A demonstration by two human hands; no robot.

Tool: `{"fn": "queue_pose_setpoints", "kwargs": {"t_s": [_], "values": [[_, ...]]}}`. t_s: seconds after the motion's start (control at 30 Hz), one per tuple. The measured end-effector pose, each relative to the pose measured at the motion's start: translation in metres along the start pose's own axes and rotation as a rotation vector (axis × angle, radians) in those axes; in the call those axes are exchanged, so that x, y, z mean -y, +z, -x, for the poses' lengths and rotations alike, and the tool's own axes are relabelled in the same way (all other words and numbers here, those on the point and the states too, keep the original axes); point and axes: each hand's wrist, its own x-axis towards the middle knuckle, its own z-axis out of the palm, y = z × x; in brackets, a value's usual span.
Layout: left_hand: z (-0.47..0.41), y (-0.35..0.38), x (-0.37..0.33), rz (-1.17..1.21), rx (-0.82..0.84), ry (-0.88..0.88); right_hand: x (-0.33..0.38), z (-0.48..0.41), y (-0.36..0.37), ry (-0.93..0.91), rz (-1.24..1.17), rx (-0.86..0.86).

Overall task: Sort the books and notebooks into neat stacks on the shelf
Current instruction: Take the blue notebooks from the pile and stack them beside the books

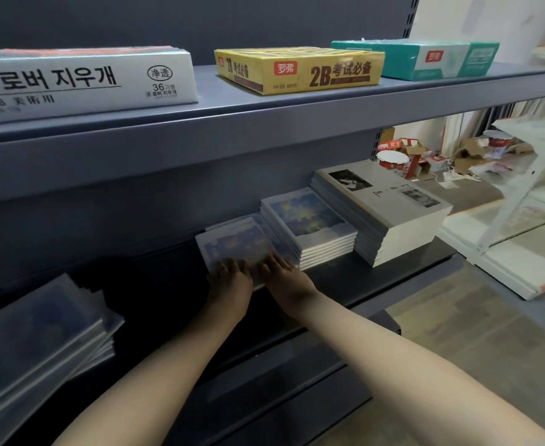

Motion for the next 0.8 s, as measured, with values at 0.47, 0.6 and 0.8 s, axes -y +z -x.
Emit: {"fn": "queue_pose_setpoints", "kwargs": {"t_s": [0.47,0.6,0.8], "values": [[-0.033,0.000,-0.004,0.180,0.113,0.057,-0.018,-0.010,0.006,0.088,0.054,0.209],[-0.038,0.001,-0.004,0.164,0.119,0.062,-0.020,-0.011,0.005,0.090,0.030,0.229],[-0.037,0.008,-0.001,0.131,0.067,0.087,-0.015,-0.011,0.003,0.120,0.073,0.249]]}}
